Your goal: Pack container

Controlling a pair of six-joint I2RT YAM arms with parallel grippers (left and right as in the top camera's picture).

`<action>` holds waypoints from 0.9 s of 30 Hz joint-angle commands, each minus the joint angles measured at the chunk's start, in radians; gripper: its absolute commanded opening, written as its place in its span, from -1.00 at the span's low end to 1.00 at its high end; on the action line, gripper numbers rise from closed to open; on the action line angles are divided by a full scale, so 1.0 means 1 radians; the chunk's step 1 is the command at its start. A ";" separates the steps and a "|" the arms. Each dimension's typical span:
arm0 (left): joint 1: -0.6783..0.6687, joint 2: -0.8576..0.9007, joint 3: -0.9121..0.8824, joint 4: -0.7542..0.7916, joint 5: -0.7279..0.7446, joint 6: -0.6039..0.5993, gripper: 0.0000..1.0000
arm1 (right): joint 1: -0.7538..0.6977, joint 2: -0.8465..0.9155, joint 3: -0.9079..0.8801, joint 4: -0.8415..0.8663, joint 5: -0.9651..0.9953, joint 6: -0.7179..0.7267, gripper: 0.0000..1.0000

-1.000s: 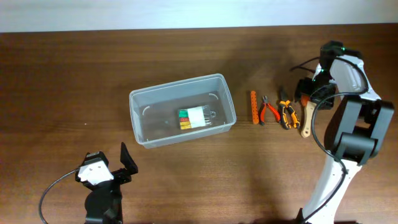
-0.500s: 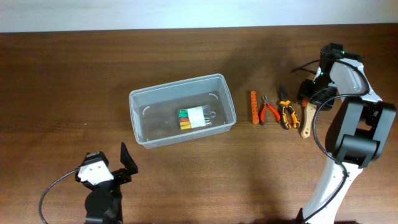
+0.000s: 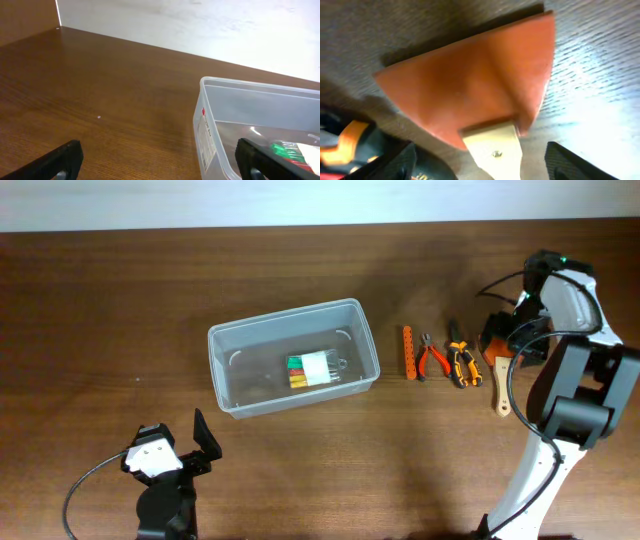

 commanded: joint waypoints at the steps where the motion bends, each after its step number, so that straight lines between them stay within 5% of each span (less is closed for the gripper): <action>1: -0.004 -0.005 -0.004 -0.001 -0.004 0.009 0.99 | -0.005 0.013 0.028 -0.022 -0.021 -0.005 0.69; 11: -0.004 -0.005 -0.004 -0.001 -0.003 0.009 0.98 | -0.005 0.013 0.016 -0.081 -0.018 -0.016 0.65; 27: -0.004 -0.005 -0.004 -0.001 -0.003 0.009 0.99 | -0.006 0.013 -0.112 0.058 0.027 -0.016 0.49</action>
